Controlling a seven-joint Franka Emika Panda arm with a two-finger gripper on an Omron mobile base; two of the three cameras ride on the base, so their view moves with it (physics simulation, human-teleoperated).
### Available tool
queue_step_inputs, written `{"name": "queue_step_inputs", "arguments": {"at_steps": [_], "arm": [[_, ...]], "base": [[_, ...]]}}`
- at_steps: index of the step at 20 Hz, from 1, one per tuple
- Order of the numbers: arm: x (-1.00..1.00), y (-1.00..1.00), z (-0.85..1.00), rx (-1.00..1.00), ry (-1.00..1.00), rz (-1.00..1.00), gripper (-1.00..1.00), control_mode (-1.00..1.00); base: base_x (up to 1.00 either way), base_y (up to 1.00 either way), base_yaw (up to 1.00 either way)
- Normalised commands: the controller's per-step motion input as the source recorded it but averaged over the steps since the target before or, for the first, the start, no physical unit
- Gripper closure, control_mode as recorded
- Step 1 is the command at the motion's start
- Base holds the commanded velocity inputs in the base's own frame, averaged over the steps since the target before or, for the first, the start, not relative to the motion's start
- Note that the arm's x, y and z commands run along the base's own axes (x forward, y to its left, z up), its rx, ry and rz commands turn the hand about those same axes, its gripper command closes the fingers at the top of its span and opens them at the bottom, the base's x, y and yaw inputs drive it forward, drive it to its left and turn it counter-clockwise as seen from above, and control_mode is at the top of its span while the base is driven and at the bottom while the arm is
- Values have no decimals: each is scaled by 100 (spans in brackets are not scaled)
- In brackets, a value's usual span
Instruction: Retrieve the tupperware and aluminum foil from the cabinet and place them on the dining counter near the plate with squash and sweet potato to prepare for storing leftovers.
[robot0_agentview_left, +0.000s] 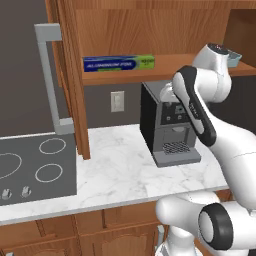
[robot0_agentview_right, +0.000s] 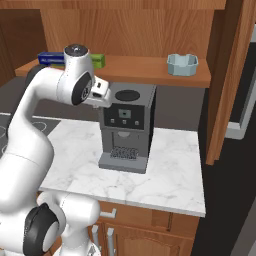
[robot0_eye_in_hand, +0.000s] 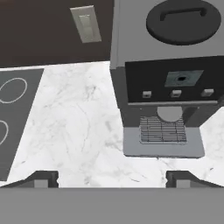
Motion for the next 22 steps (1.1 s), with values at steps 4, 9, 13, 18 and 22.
{"name": "queue_step_inputs", "arguments": {"at_steps": [4,9,13,18,22], "arm": [[0,0,52,17,-3,-17,-100,-100],[0,3,29,25,2,-27,-100,-100],[0,8,3,37,18,-33,-100,-100],[0,19,1,39,25,-34,-100,-100],[0,30,11,37,29,-33,-100,-100]], "base": [[0,0,0],[0,0,0],[0,0,0],[0,0,0],[0,0,0]]}}
